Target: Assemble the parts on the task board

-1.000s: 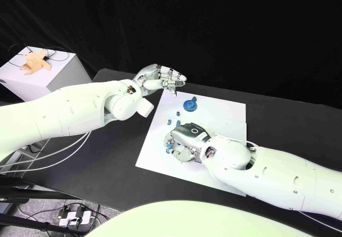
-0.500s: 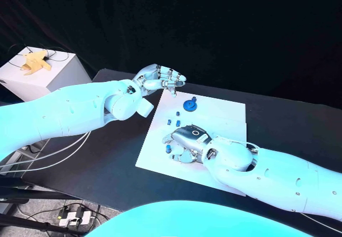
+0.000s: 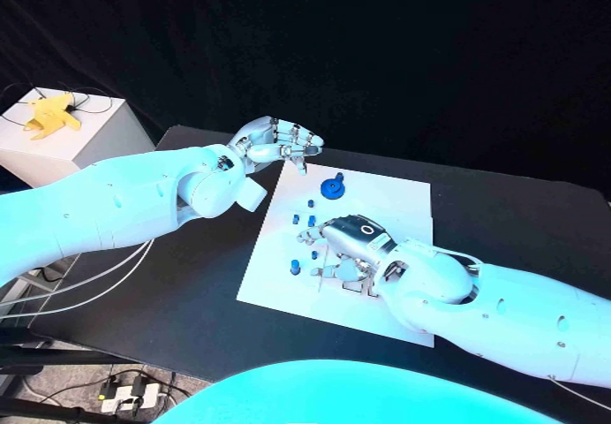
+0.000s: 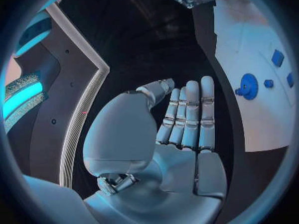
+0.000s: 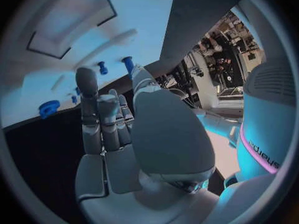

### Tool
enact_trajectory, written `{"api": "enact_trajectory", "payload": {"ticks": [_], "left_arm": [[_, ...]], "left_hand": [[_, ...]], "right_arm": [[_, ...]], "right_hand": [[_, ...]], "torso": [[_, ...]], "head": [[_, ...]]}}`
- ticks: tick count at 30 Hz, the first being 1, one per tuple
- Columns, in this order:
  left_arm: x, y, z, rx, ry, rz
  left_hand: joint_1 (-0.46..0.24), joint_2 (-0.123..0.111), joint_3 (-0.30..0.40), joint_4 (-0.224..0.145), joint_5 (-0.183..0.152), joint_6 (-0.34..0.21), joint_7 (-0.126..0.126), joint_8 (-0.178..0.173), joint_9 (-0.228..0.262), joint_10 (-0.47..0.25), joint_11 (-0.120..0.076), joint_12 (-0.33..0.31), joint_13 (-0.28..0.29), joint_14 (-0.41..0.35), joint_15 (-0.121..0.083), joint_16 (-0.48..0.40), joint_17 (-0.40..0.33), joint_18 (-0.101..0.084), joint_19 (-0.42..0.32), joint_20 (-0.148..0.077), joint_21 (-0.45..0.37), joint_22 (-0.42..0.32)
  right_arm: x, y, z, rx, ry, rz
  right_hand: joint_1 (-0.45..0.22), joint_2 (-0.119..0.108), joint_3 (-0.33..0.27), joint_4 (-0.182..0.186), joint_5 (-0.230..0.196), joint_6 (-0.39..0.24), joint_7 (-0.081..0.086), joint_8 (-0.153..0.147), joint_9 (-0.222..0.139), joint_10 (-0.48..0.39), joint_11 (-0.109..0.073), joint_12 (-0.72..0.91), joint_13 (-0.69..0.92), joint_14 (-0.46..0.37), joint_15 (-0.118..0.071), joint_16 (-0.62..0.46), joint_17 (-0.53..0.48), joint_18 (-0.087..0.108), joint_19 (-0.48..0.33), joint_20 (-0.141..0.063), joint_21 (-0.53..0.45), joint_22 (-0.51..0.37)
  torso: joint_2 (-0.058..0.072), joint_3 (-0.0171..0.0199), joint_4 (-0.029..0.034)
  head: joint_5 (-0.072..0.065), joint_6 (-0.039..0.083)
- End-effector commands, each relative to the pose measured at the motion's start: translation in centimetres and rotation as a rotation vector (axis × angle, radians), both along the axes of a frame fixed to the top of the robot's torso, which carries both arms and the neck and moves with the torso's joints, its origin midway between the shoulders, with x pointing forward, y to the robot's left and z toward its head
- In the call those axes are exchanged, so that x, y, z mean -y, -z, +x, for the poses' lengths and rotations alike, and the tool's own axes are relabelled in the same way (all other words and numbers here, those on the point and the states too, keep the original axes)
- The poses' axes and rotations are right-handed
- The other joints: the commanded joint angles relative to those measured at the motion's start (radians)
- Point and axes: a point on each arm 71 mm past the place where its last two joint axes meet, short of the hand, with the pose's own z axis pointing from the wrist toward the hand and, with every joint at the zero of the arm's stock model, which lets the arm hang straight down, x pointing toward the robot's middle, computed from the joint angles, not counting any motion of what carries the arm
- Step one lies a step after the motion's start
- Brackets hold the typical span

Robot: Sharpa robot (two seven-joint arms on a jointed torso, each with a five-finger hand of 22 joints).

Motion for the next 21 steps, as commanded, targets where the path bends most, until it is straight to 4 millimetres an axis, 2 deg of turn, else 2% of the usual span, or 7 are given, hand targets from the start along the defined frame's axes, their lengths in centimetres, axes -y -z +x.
{"api": "enact_trajectory", "payload": {"ticks": [1,5,12,15,16,17,21], "left_arm": [[0.1,0.0,-0.1,-0.005,0.013,-0.013],[-0.3,0.1,-0.2,-0.011,0.007,-0.012],[-0.5,0.3,-0.3,-0.015,0.005,-0.013],[-0.5,0.4,-0.5,-0.018,0.005,-0.014],[-0.5,0.5,-0.6,-0.019,0.006,-0.014],[-0.6,0.6,-0.7,-0.022,0.005,-0.014],[-0.6,0.9,-0.9,-0.026,0.005,-0.015]], "left_hand": [[0.005,0.003,-0.006,-0.002,0.002,-0.005,0.002,0.004,0.001,-0.007,-0.002,0.001,-0.001,-0.006,-0.003,-0.007,-0.001,0.016,0.003,0.001,-0.005,-0.001],[0.005,0.003,-0.006,-0.002,0.002,-0.006,0.002,0.004,0.0,-0.008,-0.001,0.001,-0.002,-0.007,-0.002,-0.007,-0.002,0.016,0.003,0.001,-0.006,-0.002],[0.005,0.003,-0.006,-0.002,0.002,-0.006,0.002,0.004,0.0,-0.008,-0.001,0.001,-0.002,-0.007,-0.002,-0.007,-0.002,0.016,0.003,0.001,-0.006,-0.002],[0.005,0.003,-0.006,-0.002,0.002,-0.006,0.002,0.004,0.0,-0.008,-0.001,0.001,-0.002,-0.007,-0.002,-0.007,-0.002,0.016,0.003,0.001,-0.006,-0.002],[0.005,0.003,-0.006,-0.002,0.002,-0.006,0.002,0.004,0.0,-0.008,-0.001,0.001,-0.002,-0.007,-0.002,-0.007,-0.002,0.016,0.003,0.001,-0.006,-0.002],[0.005,0.003,-0.006,-0.002,0.002,-0.006,0.002,0.004,0.0,-0.008,-0.001,0.001,-0.002,-0.007,-0.002,-0.007,-0.002,0.016,0.003,0.001,-0.006,-0.002],[0.004,0.003,-0.007,-0.001,0.002,-0.008,0.002,0.004,0.0,-0.008,-0.001,0.002,-0.002,-0.007,-0.002,-0.007,-0.002,0.016,0.003,0.001,-0.006,-0.002]], "right_arm": [[2.4,-1.2,1.6,-0.17,0.116,0.144],[6.5,-2.0,3.5,-0.358,0.235,0.208],[13.4,-2.7,3.9,-0.498,0.388,0.26],[15.4,-2.8,3.6,-0.518,0.441,0.248],[16.0,-2.8,3.4,-0.522,0.458,0.238],[16.9,-2.7,3.1,-0.528,0.486,0.22],[18.5,-2.2,2.2,-0.55,0.547,0.156]], "right_hand": [[-0.006,0.026,0.026,-0.002,-0.003,0.033,-0.006,0.015,0.002,0.086,-0.008,0.031,0.0,0.001,-0.005,-0.003,-0.016,0.01,0.007,-0.004,-0.009,-0.006],[-0.013,0.034,0.082,0.001,-0.004,0.091,-0.003,0.036,0.0,0.17,-0.014,0.022,-0.014,0.006,-0.011,-0.007,-0.028,0.007,0.013,-0.01,-0.007,-0.006],[-0.058,-0.004,0.157,-0.001,0.0,0.163,-0.045,0.064,-0.005,0.361,-0.064,0.049,0.023,0.046,-0.05,0.01,0.009,-0.001,0.048,-0.041,0.062,0.03],[-0.098,-0.028,0.155,0.0,0.017,0.195,-0.07,0.083,0.004,0.445,-0.092,0.135,0.107,0.102,-0.075,0.056,0.098,-0.024,0.096,-0.065,0.212,0.11],[-0.132,-0.033,0.149,-0.003,0.038,0.212,-0.08,0.096,0.012,0.469,-0.104,0.212,0.186,0.141,-0.083,0.112,0.208,-0.042,0.123,-0.075,0.326,0.172],[-0.161,-0.035,0.141,-0.005,0.056,0.223,-0.093,0.108,0.021,0.508,-0.115,0.477,0.482,0.184,-0.092,0.208,0.393,-0.052,0.14,-0.082,0.4,0.215],[-0.271,-0.011,0.139,0.001,0.115,0.22,-0.098,0.138,0.059,0.556,-0.117,1.038,1.156,0.219,-0.09,0.323,0.639,-0.077,0.158,-0.088,0.57,0.323]], "torso": [[-0.002,-0.0017,-0.0067],[-0.004,-0.0009,-0.0227],[-0.01,0.0035,-0.039],[-0.011,0.0068,-0.0438],[-0.011,0.0082,-0.0462],[-0.013,0.0103,-0.0499],[-0.014,0.0127,-0.054]], "head": [[-0.025,0.0],[-0.054,0.0],[-0.103,0.0],[-0.119,0.0],[-0.125,0.0],[-0.135,0.0],[-0.156,0.0]]}}
